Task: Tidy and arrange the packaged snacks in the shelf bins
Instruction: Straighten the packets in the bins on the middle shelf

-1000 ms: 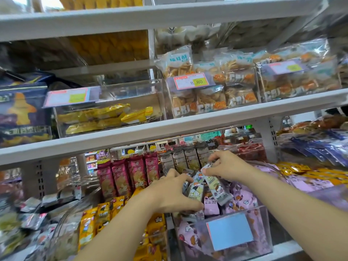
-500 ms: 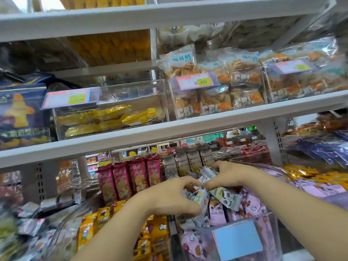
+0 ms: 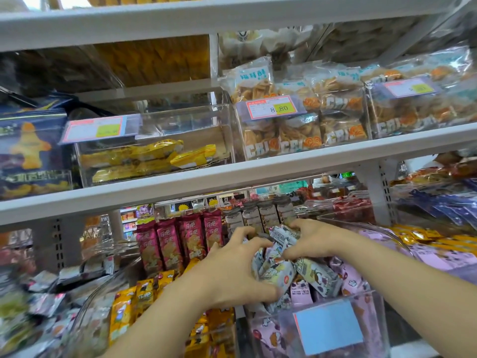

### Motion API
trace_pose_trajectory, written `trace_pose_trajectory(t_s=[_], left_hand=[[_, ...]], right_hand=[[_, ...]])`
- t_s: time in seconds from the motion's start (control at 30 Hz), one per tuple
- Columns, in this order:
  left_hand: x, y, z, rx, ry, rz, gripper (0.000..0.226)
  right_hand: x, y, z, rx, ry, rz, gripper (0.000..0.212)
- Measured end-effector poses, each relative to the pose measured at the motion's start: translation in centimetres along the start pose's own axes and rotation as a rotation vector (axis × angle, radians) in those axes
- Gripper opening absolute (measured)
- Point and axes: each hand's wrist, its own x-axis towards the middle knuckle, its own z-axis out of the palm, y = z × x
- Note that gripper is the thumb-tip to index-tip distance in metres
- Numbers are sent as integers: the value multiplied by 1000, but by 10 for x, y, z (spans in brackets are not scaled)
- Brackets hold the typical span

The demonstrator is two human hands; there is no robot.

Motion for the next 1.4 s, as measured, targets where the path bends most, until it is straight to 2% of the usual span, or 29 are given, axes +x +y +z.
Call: trace_pose_trajectory(t_s=[0.2,0.4,0.57,0.73,0.87,0.97,1.17,1.27,1.4], left_hand=[[-3,5,-6,31,-35,12,88],[-12,16,-2,163,-15,38,78],[-17,17,4,242,3,43,57],[-18,9,6,101,56,81,41],[-17,2,9,17,189,112,33],[-17,-4,6,-48,319,126,29],[-24,-11,0,-128,562,149,29],[-39,-19,-7,-130,678,195,27],[-72,-37,-17,-157,774,239,33]], right_hand=[[-8,1,2,0,139,-69,95],[-20,6,4,-60,268,-166,92],[-36,10,2,-92,213,-201,92],[-48,11,-6,-44,106,-117,95],[-47,10,-7,21,194,-94,79],[-50,6,-13,94,301,-103,83],[-55,-15,-23,46,563,-236,82],[-61,-33,-25,1,601,-294,77],[-72,-63,-18,-31,541,-359,80]])
